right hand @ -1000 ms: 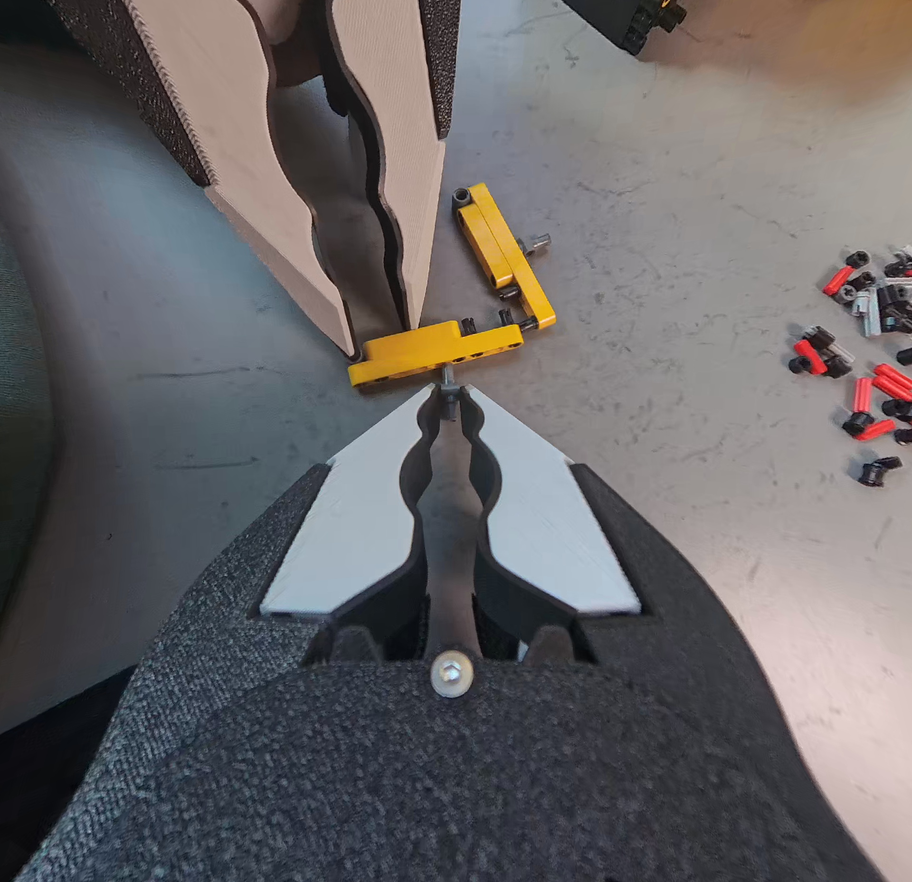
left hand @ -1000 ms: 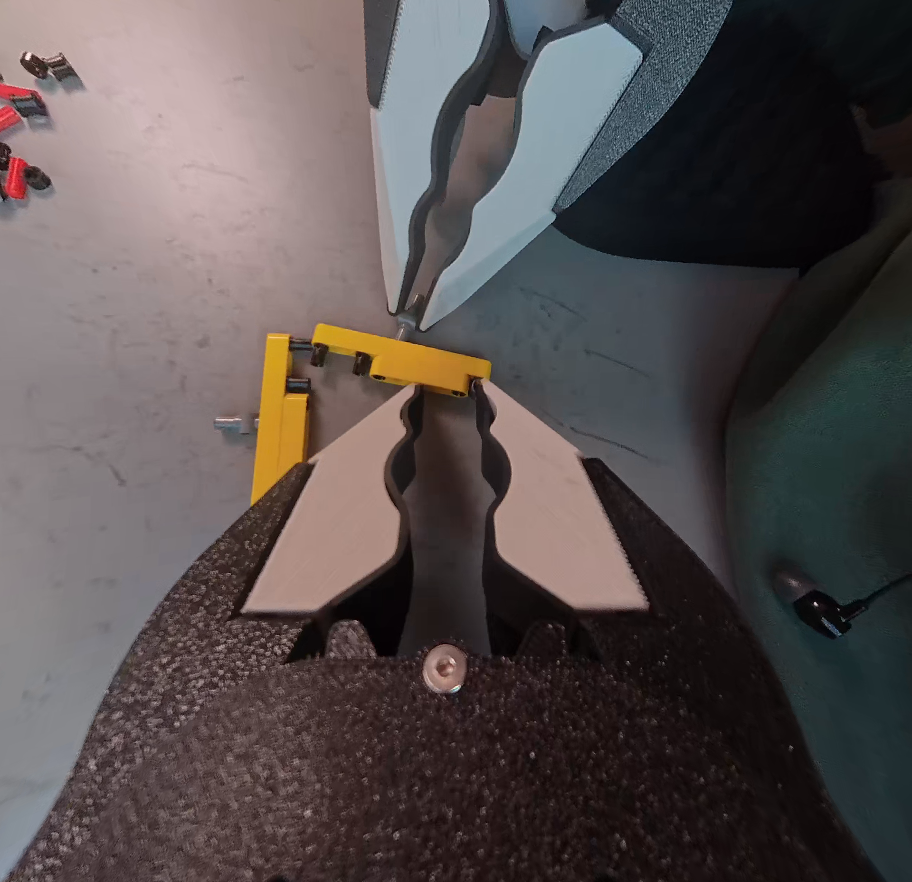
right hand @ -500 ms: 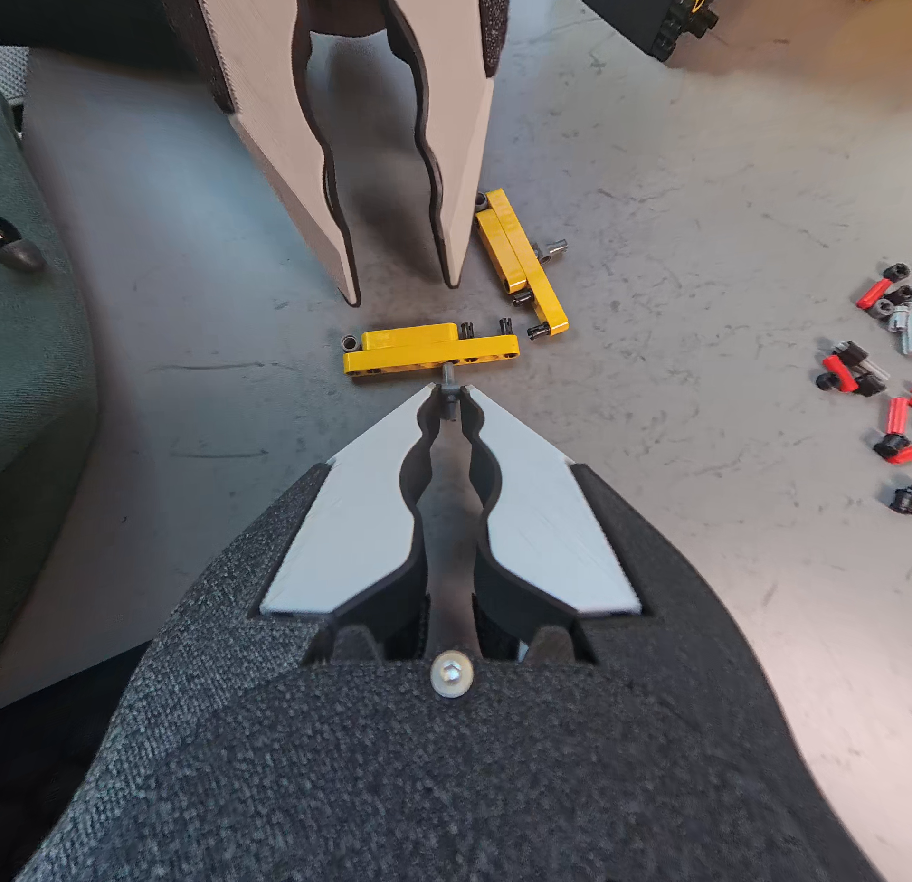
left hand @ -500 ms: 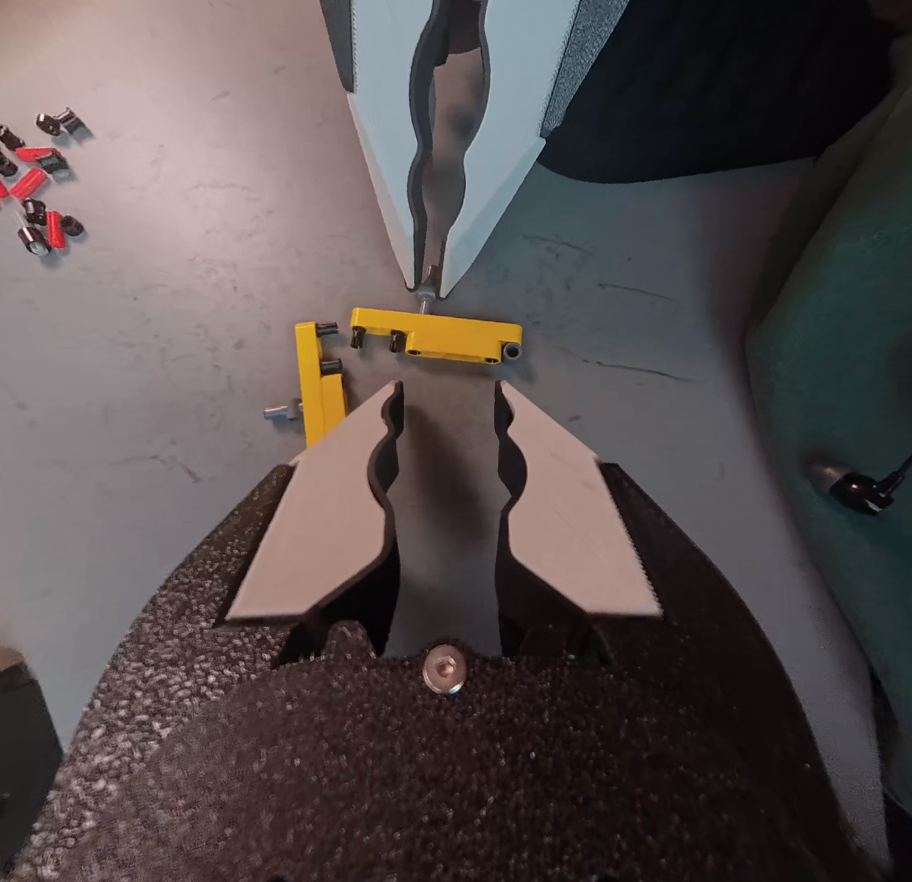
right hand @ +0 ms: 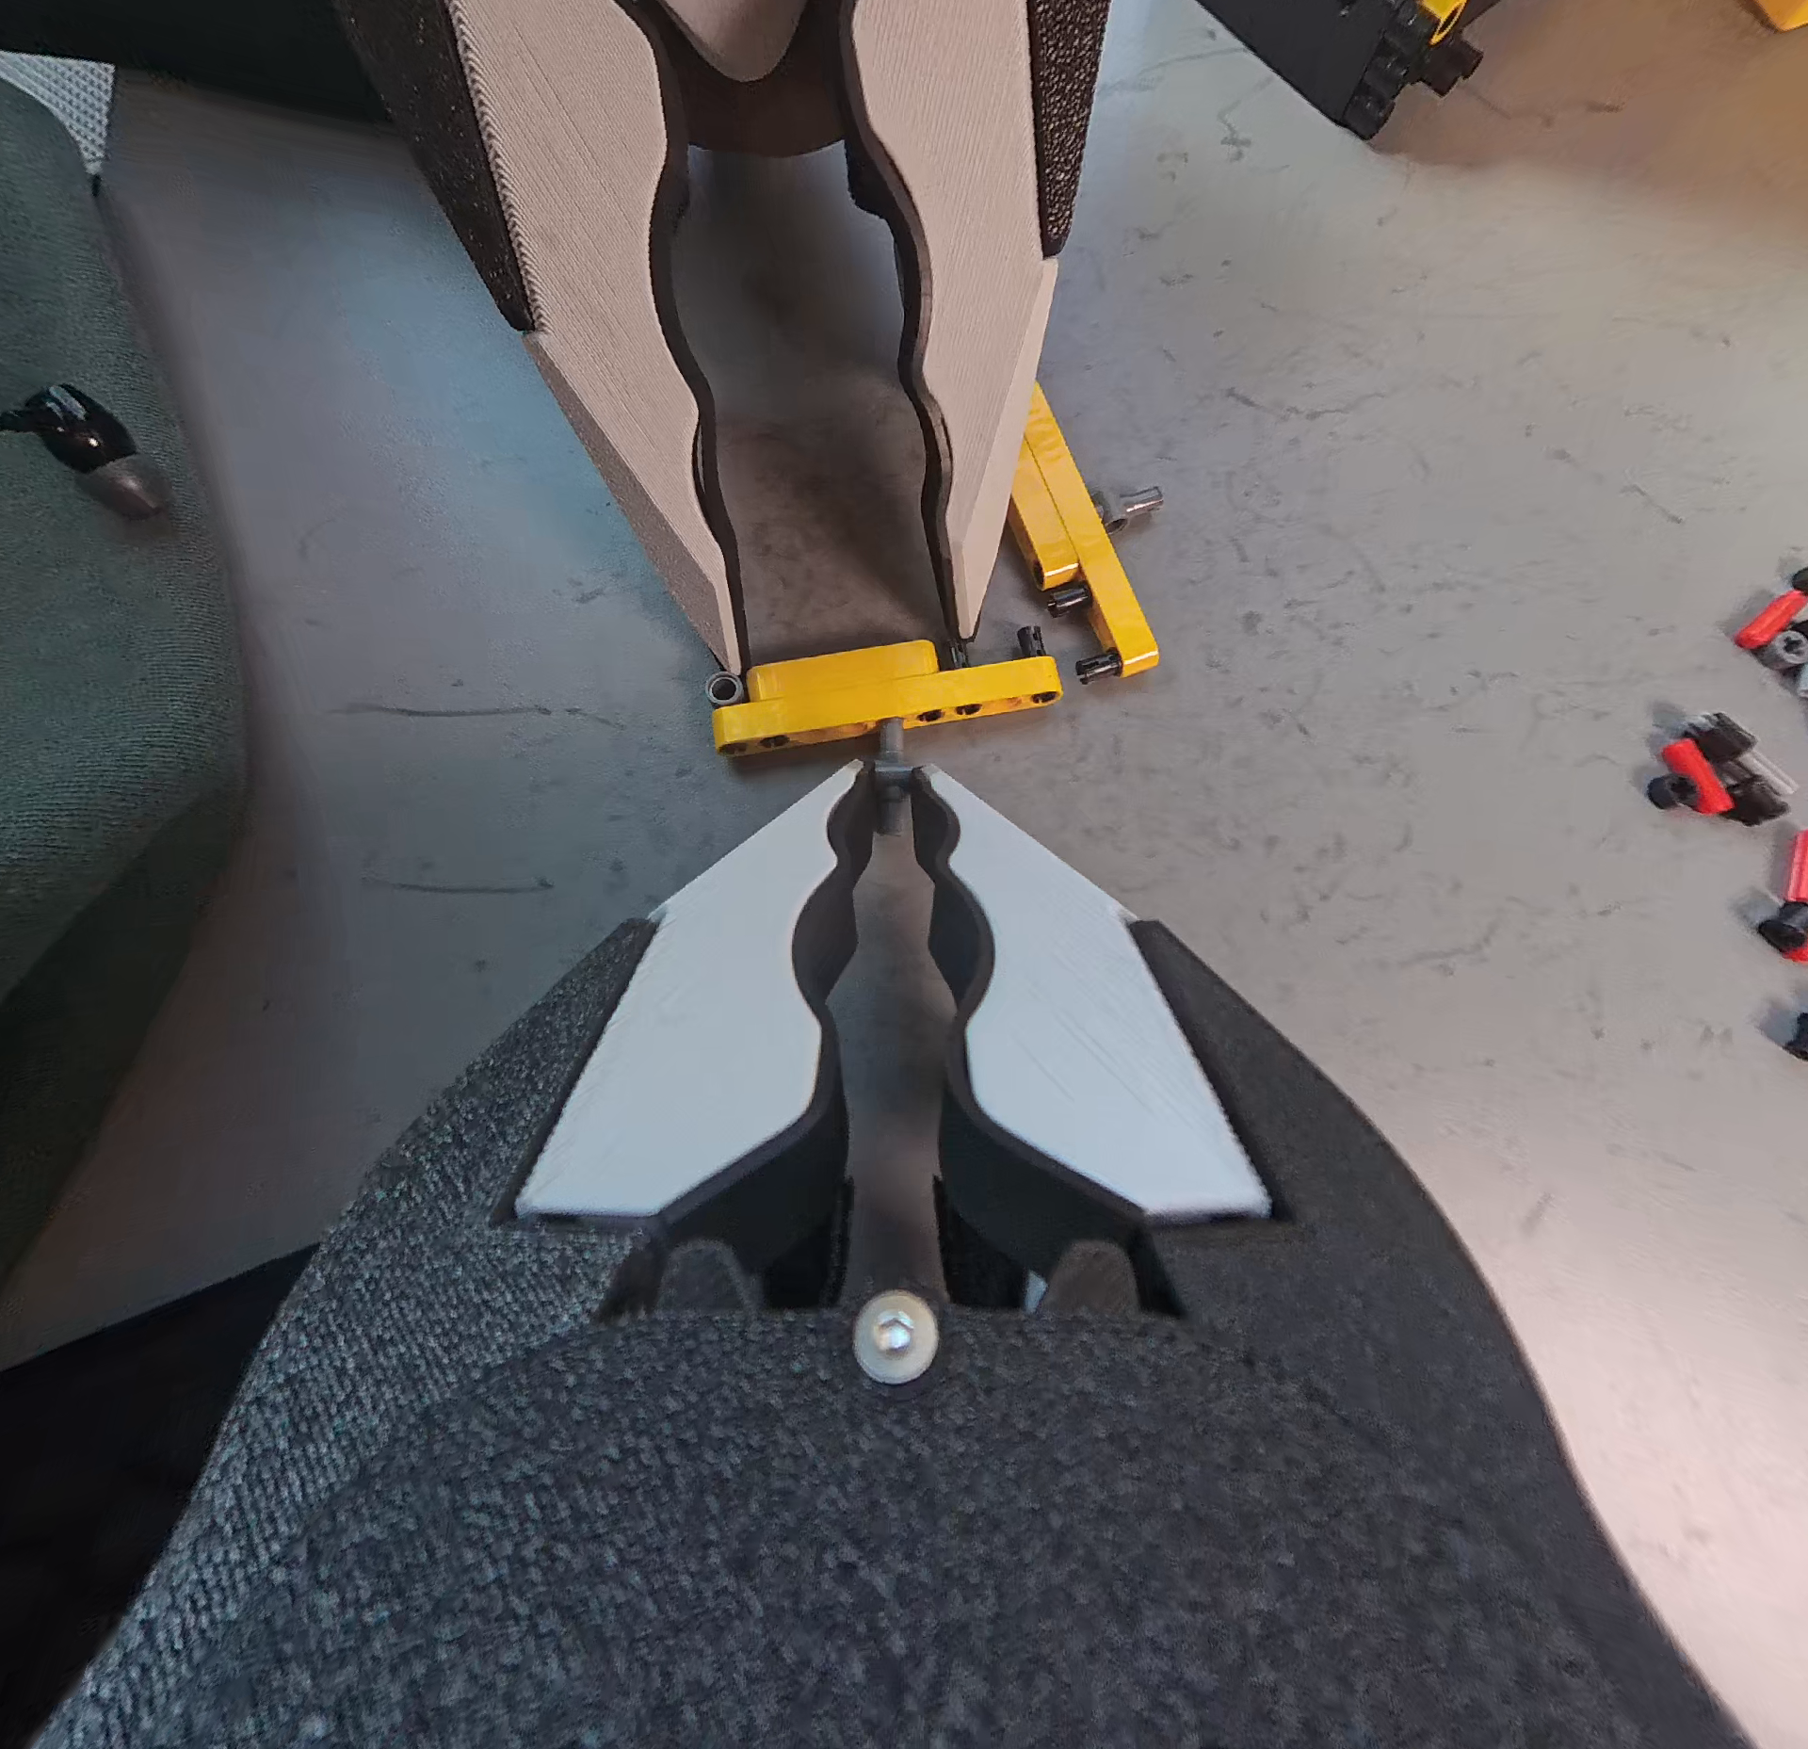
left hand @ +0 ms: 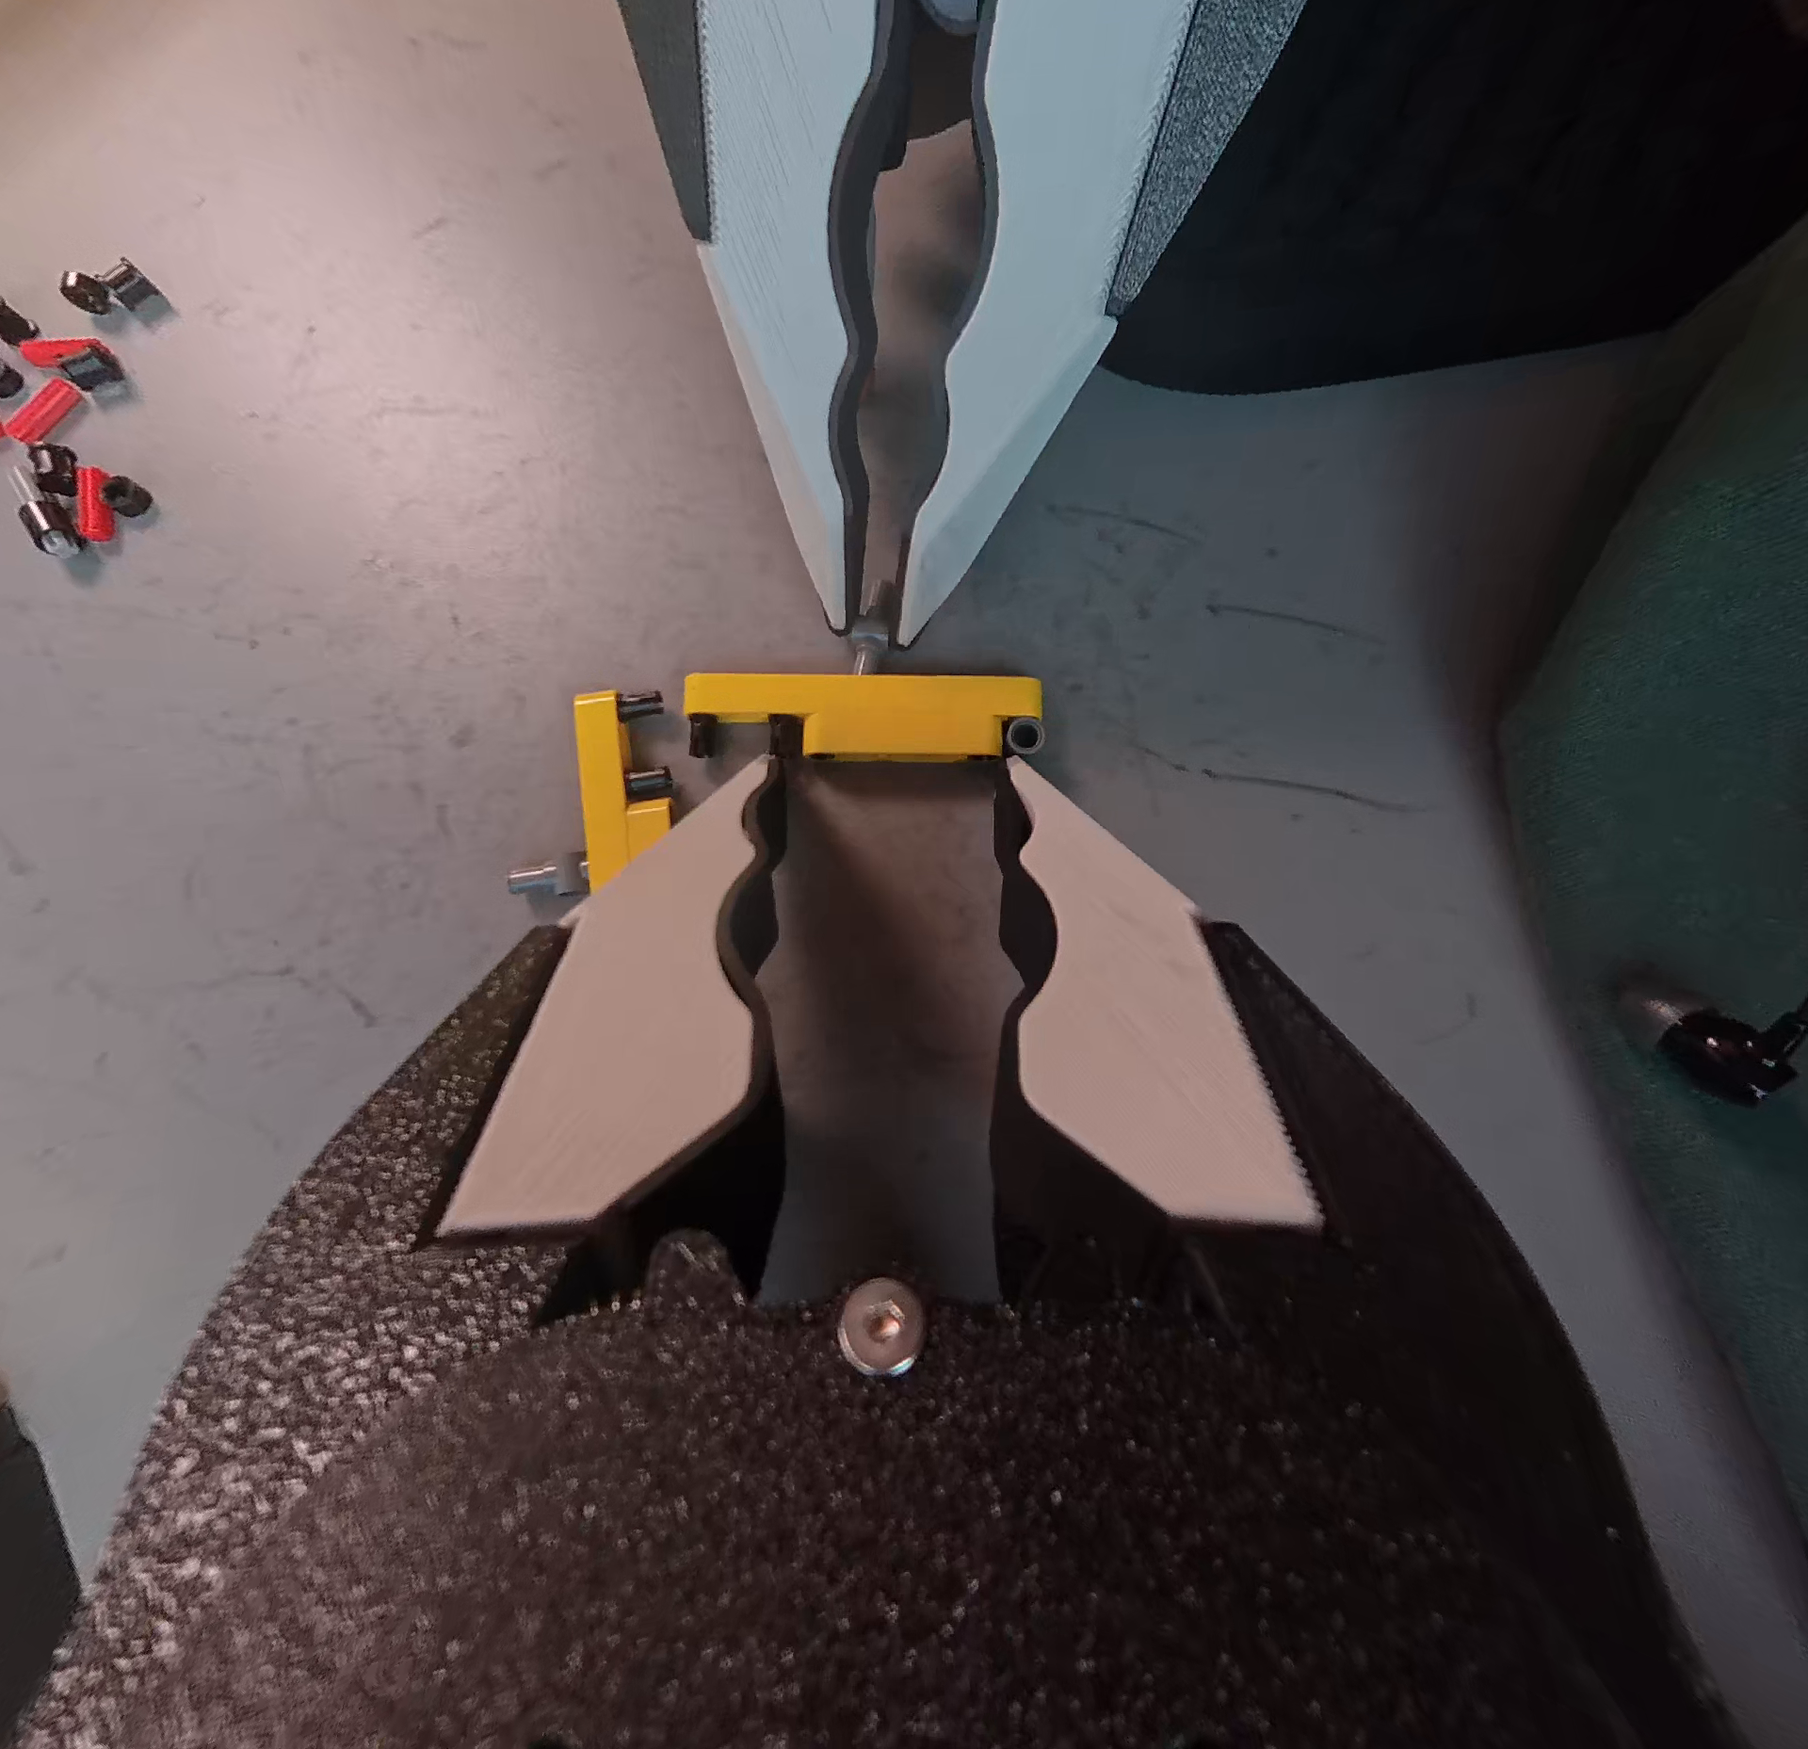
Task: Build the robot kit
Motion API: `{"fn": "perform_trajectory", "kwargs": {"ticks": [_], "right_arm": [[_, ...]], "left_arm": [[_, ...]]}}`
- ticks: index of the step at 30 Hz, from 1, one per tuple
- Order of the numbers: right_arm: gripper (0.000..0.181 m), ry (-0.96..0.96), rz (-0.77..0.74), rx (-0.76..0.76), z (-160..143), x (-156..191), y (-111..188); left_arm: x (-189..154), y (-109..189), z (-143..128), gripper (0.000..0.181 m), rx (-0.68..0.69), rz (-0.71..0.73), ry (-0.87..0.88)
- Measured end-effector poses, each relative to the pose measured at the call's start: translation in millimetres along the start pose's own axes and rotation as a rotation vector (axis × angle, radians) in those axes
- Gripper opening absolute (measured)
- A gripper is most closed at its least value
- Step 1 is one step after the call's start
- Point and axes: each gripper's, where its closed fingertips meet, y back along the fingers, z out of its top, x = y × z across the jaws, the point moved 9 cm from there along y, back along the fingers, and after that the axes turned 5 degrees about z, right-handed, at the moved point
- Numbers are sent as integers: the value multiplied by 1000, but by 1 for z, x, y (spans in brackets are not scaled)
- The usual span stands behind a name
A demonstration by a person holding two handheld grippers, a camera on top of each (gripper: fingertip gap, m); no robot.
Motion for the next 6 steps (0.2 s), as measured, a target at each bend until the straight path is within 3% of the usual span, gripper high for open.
{"fn": "perform_trajectory", "kwargs": {"ticks": [6], "right_arm": [[6, 55, 13, 63, 5, -1, 0]], "left_arm": [[1, 0, 2, 38, 12, -17, -24]]}}
